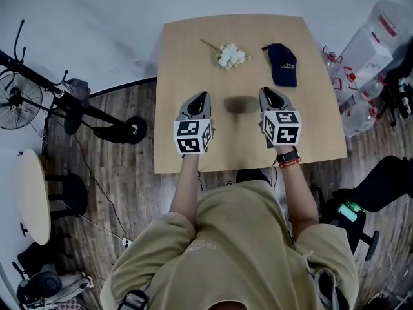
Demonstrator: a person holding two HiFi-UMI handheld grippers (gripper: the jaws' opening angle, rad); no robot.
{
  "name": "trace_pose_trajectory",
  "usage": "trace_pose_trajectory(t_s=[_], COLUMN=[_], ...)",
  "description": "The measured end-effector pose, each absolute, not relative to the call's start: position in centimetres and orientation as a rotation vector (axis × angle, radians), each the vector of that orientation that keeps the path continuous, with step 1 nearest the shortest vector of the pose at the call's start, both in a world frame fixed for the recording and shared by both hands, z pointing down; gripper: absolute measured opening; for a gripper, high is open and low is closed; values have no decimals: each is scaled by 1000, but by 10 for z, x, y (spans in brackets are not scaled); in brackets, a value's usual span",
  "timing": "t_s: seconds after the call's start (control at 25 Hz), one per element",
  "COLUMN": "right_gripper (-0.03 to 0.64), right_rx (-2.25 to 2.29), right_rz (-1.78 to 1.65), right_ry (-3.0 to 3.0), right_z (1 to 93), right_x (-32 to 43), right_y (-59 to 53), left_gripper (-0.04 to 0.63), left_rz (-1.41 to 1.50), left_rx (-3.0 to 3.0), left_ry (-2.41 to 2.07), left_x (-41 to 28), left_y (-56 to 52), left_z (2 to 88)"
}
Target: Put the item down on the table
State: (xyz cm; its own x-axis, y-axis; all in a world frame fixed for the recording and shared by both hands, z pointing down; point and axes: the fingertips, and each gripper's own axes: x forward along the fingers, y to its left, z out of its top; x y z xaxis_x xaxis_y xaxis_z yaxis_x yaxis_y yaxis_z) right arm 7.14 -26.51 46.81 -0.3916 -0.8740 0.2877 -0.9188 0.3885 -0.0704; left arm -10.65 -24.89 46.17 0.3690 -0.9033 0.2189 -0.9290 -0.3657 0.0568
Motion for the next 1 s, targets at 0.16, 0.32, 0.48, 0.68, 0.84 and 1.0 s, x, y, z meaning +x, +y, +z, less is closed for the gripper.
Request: trace_pose_trajectory(t_s=[0.16, 0.32, 0.48, 0.68, 0.84, 1.0], right_gripper=[41, 25, 17, 15, 15, 17], right_rx=[1641, 1712, 1780, 1796, 1788, 1771], right_rz=[301, 310, 315, 312, 308, 313], right_ry=[-2433, -2429, -2435, -2444, -2444, -2445], right_z=[466, 464, 461, 458, 457, 460], right_x=[69, 75, 84, 84, 86, 89], right_y=[-265, -266, -265, -267, -270, -270], left_gripper=[23, 23, 23, 23, 23, 23], left_rz=[198, 182, 168, 155, 161, 196], left_rx=[2457, 2474, 2485, 2488, 2486, 2472], left_ry=[-1676, -1690, -1712, -1740, -1741, -1738], left_x=[-108, -106, -105, -107, -105, -102], left_y=[-252, -253, -255, -259, -261, -263], left_z=[457, 451, 448, 445, 445, 454])
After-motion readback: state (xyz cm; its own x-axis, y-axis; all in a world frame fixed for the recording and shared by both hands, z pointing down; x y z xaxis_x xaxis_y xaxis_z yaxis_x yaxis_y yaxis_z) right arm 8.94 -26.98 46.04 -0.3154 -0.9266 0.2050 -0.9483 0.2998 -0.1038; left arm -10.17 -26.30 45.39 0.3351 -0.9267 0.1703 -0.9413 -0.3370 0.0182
